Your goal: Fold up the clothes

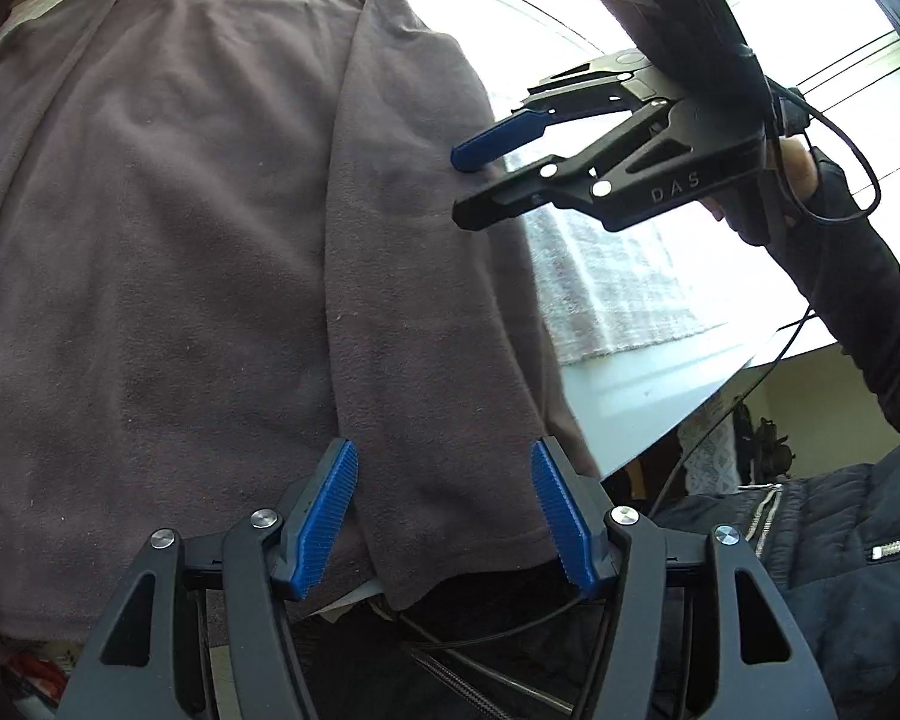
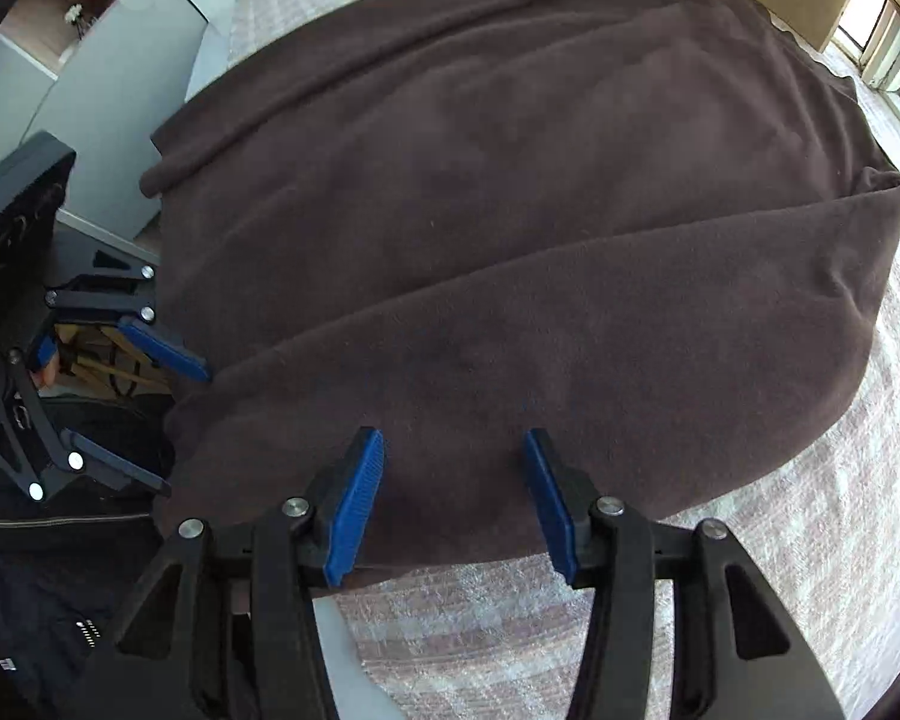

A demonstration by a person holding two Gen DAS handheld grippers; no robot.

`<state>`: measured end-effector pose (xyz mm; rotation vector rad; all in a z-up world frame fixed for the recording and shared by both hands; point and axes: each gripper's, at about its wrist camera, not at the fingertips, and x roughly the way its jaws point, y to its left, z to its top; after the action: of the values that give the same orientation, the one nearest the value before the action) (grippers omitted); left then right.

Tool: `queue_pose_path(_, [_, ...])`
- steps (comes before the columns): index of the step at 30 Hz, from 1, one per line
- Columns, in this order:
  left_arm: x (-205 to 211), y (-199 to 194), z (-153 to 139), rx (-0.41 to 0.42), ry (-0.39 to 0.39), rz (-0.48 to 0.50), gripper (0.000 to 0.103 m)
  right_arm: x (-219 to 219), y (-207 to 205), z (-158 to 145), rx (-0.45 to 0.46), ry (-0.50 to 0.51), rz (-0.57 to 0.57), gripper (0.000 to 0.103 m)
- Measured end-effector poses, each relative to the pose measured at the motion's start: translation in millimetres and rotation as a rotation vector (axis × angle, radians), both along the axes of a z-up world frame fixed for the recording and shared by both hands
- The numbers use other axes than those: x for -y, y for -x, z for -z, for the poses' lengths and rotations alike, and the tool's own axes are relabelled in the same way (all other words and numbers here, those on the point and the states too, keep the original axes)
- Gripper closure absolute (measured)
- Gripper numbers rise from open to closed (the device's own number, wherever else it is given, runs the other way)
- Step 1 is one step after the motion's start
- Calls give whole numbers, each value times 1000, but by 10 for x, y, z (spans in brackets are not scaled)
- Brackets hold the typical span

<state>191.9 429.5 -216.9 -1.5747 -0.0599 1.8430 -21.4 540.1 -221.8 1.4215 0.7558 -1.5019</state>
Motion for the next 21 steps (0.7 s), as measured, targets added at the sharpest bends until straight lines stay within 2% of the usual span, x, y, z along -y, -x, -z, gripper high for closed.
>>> queue_pose_path(1, [-51, -25, 43, -5, 33, -3, 47, -11, -61, -2, -40, 21, -11, 54])
queue_pose_path(4, [101, -97, -69, -25, 25, -34, 47, -35, -41, -131, -11, 6, 43, 54])
queue_pose_path(7, [442, -190, -363, -105, 52, -107, 47, -37, -14, -565, -63, 69, 73, 54])
queue_pose_path(9, [911, -169, -517, -147, 84, -195, 45, 44, -5, -913, -120, 115, 80, 54])
queue_pose_path(12, [1684, 3, -700, -165, 137, -349, 45, 352, 56, -1374, -149, 170, 68, 54])
queue_pose_path(14, [2226, 200, -757, -181, 149, -421, 45, 661, 100, -1604, -201, 186, 42, 50])
queue_pose_path(16, [2634, 374, -774, -185, 161, -491, 45, 998, 116, -1770, -271, 187, -1, 41])
queue_pose_path(21, [3001, 423, -626, -180, 130, -536, 45, 1877, 242, -1855, -371, 90, -190, 40])
